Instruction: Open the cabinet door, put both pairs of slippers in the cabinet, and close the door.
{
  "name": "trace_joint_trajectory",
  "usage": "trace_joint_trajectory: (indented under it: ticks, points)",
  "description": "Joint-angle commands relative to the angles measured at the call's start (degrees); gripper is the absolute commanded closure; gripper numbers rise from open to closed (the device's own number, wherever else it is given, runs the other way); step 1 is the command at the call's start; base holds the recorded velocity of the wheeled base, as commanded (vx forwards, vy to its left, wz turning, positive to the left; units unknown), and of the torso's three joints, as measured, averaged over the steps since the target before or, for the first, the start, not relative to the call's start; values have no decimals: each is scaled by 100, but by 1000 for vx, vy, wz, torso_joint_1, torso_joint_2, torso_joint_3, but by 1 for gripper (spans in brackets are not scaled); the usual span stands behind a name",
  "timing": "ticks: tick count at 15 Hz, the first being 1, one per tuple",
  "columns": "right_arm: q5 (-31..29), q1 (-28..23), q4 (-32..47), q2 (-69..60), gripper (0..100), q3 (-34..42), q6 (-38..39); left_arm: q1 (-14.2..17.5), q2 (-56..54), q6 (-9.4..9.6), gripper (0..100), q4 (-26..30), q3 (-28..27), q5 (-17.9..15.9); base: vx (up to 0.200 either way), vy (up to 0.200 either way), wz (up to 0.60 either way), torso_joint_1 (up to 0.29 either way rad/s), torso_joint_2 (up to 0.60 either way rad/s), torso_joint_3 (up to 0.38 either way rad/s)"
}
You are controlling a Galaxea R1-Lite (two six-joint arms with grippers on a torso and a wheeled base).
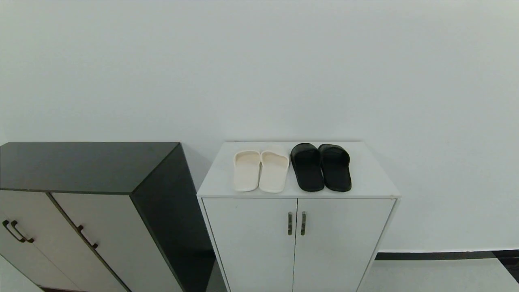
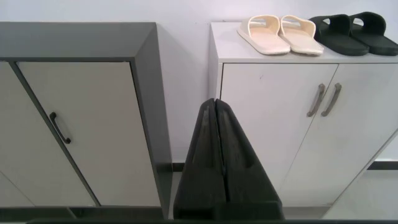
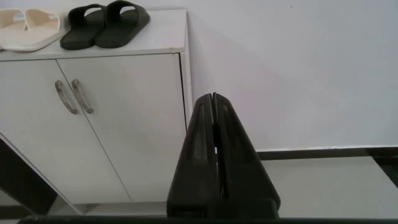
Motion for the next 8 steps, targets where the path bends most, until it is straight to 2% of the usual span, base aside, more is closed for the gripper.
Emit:
trace_joint_trajectory:
  ticks: [1, 8]
  points:
    - [1, 1, 0, 5, 100, 5, -8, 1, -1, -2, 100, -2, 0, 2, 0, 0, 0, 0, 0, 0]
    - [106, 1, -105, 5, 100, -83, -219, 1, -1, 24, 100, -2, 0, 2, 0, 0, 0, 0, 0, 0]
